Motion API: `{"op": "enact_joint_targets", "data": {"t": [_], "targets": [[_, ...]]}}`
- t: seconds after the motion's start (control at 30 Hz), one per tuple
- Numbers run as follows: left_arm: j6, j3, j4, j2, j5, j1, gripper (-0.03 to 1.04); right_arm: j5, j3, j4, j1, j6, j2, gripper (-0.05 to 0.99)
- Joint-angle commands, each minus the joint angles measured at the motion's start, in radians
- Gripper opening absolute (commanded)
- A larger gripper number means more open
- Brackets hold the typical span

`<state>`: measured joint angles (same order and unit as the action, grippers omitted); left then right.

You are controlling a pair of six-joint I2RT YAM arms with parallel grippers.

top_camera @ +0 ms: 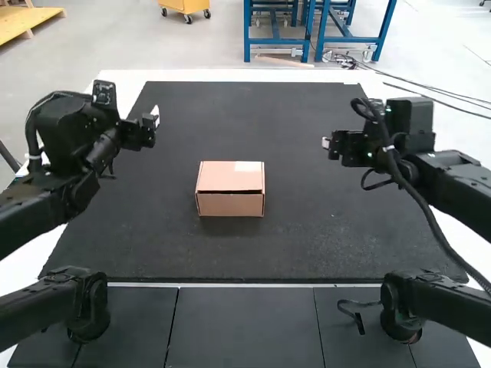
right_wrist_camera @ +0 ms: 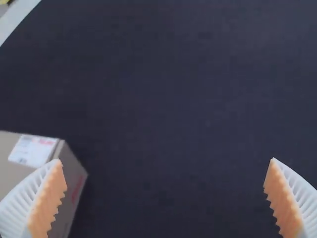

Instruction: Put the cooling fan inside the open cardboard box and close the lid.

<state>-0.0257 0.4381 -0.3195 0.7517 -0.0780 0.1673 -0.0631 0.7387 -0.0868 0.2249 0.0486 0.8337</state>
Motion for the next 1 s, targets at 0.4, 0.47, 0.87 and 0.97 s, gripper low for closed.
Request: {"op": "enact_joint_targets", "data": {"t": [0.4,0.47,0.87,0.97], "targets": [[0.029,-0.311,-0.087,-0.469,0.014,-0.103,0.97,0.045,-0.401,0.389,-0.188,-0.076,-0.283,0.91],[0.029,-0.323,-0.061,-0.525,0.017,-0.101,0.97,0.045,-0.452,0.406,-0.190,-0.076,-0.318,0.91],[0.030,-0.421,0.043,-0.756,0.067,-0.084,0.97,0.040,-0.657,0.394,-0.183,-0.113,-0.558,0.91],[0.033,-0.438,0.050,-0.753,0.073,-0.088,0.97,0.040,-0.691,0.369,-0.177,-0.113,-0.637,0.91]]}}
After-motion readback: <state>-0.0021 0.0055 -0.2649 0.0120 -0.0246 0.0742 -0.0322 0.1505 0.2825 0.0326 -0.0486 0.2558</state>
